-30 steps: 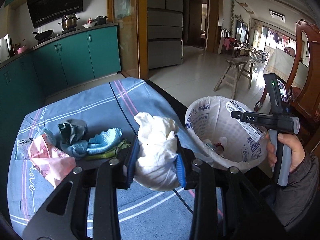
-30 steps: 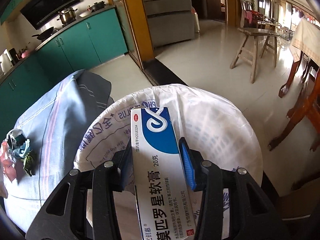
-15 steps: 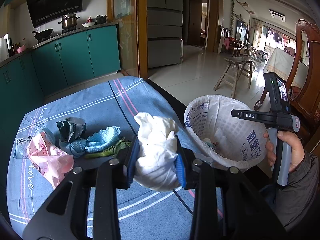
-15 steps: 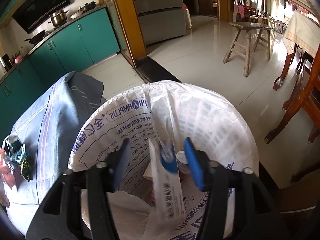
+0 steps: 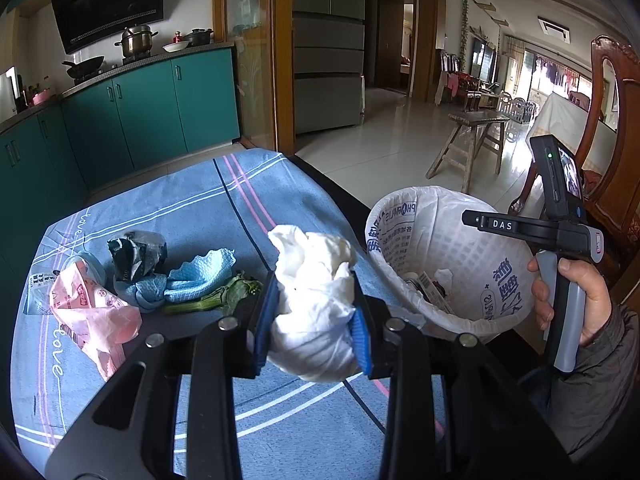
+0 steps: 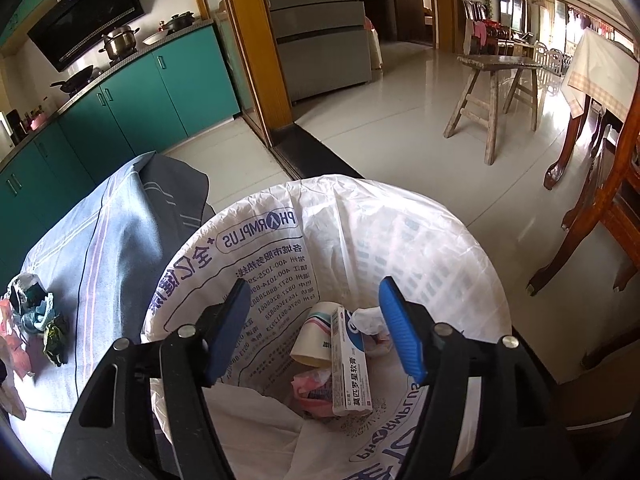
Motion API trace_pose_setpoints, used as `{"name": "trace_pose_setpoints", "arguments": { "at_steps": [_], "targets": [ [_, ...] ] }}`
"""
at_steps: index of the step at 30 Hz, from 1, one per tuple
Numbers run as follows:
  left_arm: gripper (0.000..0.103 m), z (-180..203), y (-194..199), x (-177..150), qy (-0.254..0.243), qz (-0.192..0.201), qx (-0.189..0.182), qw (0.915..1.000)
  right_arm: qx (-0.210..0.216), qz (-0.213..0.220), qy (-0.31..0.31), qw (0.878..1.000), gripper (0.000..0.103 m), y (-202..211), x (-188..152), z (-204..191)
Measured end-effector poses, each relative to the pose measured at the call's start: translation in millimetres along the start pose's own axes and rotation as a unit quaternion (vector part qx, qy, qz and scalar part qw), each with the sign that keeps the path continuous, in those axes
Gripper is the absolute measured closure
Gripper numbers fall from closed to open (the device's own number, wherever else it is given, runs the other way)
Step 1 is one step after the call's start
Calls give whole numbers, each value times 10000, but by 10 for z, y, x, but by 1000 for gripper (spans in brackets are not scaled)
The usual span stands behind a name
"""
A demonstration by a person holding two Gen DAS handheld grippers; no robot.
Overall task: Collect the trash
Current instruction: 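Open the right tool to drop the box while the left tool releases the tissue, then move both tools back over the table toward the remaining trash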
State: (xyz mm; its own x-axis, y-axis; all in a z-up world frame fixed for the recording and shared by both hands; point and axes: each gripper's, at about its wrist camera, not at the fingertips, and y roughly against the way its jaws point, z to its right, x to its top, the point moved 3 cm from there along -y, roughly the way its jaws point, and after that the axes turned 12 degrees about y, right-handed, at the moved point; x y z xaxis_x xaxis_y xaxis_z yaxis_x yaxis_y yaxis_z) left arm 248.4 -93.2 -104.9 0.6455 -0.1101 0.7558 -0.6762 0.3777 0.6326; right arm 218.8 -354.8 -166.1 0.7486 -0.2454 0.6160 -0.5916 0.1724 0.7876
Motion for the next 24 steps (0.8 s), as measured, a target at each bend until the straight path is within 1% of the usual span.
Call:
{"name": "trace_pose_setpoints", "arguments": {
  "at_steps": [1, 3, 5, 6, 9, 12, 13, 15, 18, 19, 21, 22, 24],
  "targets": [
    [69, -2, -11, 4, 10, -10, -9, 10000, -9, 23, -9, 10000, 37, 9, 2, -1],
    [69, 28, -41, 7, 46, -30, -44, 10000, -56, 69, -28, 10000, 33, 26, 8, -11],
    [69, 85, -81, 28, 65, -51, -88, 9999, -159, 180, -73, 9997, 23, 71, 23, -12],
    [69, 129, -105, 39, 50, -65, -136, 9999, -198, 241, -85, 9995, 22, 99, 30, -11],
    [69, 283, -193, 54, -56, -115, -244, 9996, -308, 598, -204, 9975, 20, 245, 65, 19],
    [69, 432, -302, 77, -56, -203, -424, 9989, -319, 1200, -604, 9904, 15, 460, 92, 129],
    [69, 512, -359, 92, -76, -259, -526, 9982, -331, 1323, -722, 9880, 13, 507, 84, 165],
    [69, 660, -447, 112, -175, -308, -579, 9977, -307, 1618, -1045, 9808, 12, 624, 60, 260],
    [69, 981, -621, 134, -423, -404, -711, 9958, -334, 1909, -1337, 9719, 11, 744, 38, 364],
    [69, 1110, -694, 136, -512, -456, -794, 9945, -371, 2020, -1439, 9680, 11, 783, 29, 406],
    [68, 1287, -809, 124, -622, -546, -903, 9925, -383, 2129, -1533, 9642, 8, 817, 28, 459],
    [67, 1347, -861, 115, -650, -568, -917, 9920, -364, 2176, -1560, 9628, 7, 828, 27, 482],
    [55, 1455, -977, 93, -711, -645, -921, 9911, -323, 2207, -1581, 9619, 6, 831, 27, 496]
  ]
}}
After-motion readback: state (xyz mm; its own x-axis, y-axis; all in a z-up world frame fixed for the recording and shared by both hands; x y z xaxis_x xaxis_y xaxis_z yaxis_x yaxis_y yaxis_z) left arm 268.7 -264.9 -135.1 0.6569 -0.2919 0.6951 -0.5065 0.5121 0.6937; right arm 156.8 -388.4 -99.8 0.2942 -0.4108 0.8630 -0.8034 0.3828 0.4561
